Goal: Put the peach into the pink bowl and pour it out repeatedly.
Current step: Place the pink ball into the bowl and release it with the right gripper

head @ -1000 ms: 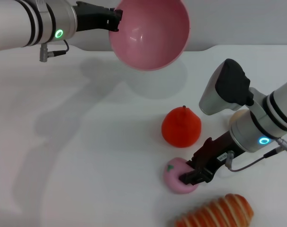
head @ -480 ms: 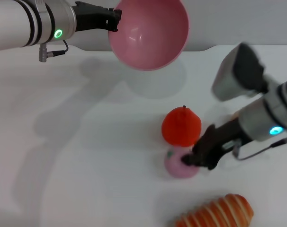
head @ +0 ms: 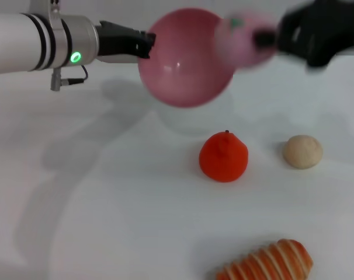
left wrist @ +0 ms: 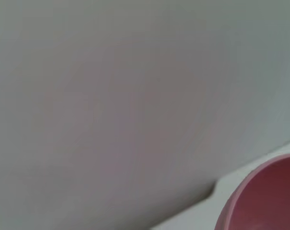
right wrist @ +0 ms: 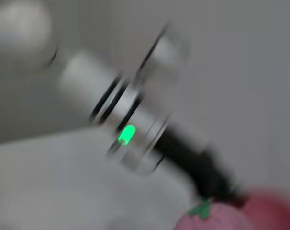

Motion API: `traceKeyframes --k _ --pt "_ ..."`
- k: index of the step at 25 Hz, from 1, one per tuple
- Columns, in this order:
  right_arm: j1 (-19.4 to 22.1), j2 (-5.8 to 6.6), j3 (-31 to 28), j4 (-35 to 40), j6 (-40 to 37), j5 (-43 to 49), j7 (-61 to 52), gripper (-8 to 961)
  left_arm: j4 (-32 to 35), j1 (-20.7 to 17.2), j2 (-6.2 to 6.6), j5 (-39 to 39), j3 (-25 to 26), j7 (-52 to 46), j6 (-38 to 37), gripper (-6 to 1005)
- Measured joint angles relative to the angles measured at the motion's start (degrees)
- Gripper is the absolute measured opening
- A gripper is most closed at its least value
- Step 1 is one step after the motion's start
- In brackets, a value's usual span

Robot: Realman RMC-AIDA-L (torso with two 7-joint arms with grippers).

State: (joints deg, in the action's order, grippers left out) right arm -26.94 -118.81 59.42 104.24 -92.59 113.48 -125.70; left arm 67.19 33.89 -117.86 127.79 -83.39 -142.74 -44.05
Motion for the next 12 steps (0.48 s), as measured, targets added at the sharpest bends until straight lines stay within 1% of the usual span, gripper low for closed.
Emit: traceKeyframes --k 2,5,11,12 --pt "-0.20 0.01 -0.98 1.21 2.92 -0.01 0.34 38 0.28 -0.03 -0.03 -0.13 -0.83 -0.17 -0.93 102" --pt "-0.35 0.00 -0.12 -0.66 7.22 0.02 1.26 33 0.85 -0.05 -0.06 -0.35 -2.46 -0.64 -1.59 102" --pt "-2.01 0.08 4.05 -11.27 11.81 0.21 5.59 60 1.13 -0.05 -0.07 -0.39 -2.77 -0.74 -2.10 103" --pt "-2.43 0.10 4.36 -12.90 12.08 0.22 6.44 65 1.33 0.34 -0.10 -0.40 -2.89 -1.19 -4.40 103"
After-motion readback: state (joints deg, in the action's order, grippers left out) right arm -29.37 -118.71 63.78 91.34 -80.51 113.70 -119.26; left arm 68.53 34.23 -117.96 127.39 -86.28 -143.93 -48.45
